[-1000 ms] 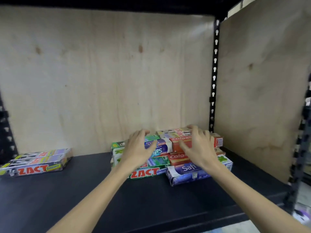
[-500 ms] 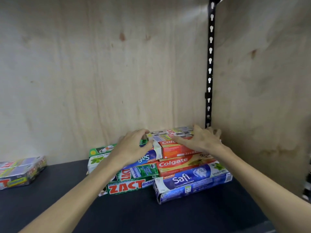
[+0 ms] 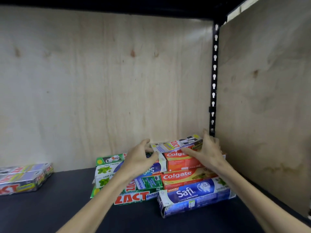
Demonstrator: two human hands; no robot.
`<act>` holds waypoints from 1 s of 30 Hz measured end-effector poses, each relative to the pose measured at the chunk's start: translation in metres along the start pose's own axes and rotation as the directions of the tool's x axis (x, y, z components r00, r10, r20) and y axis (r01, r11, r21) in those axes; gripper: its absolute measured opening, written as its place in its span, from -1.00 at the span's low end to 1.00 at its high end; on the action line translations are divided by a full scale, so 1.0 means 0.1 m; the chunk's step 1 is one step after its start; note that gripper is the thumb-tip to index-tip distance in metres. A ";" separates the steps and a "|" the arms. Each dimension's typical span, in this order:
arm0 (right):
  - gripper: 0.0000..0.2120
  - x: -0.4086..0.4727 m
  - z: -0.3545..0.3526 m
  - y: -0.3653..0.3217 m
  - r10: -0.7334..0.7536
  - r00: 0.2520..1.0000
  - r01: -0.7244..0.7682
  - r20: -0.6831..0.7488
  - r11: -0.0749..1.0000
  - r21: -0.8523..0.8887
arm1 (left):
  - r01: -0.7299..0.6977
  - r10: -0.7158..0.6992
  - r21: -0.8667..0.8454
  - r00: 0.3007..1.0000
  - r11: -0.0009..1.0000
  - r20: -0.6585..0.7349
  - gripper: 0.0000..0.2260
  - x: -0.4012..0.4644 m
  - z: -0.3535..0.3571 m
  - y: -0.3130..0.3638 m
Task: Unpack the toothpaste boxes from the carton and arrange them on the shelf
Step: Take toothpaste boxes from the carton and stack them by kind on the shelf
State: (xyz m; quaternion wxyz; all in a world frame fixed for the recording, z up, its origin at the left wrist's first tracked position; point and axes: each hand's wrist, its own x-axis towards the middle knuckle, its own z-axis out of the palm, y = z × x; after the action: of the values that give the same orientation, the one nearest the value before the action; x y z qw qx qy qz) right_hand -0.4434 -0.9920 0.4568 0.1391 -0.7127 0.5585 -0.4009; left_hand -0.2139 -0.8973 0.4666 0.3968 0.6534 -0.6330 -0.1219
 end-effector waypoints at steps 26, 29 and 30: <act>-0.31 -0.49 -0.23 -0.56 -0.120 0.968 0.184 -0.220 0.936 0.299 | -0.111 0.036 -0.380 0.979 0.918 -0.200 -0.39 -0.40 -0.48 0.07; -0.29 -0.81 -0.06 -0.78 -0.124 0.978 0.178 -0.171 0.919 0.351 | -0.079 -0.008 -0.336 0.968 0.939 -0.250 -0.43 -0.74 -0.70 -0.08; -0.29 -0.93 0.01 -0.86 -0.132 0.979 0.180 -0.153 0.913 0.366 | -0.056 -0.028 -0.321 0.967 0.945 -0.253 -0.47 -0.88 -0.81 -0.14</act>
State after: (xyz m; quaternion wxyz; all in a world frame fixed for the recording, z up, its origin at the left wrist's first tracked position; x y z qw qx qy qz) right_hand -0.3889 -0.8787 0.4728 0.2059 -0.6885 0.4196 -0.5545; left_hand -0.1650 -0.7885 0.4799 0.5777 0.5846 -0.5528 -0.1372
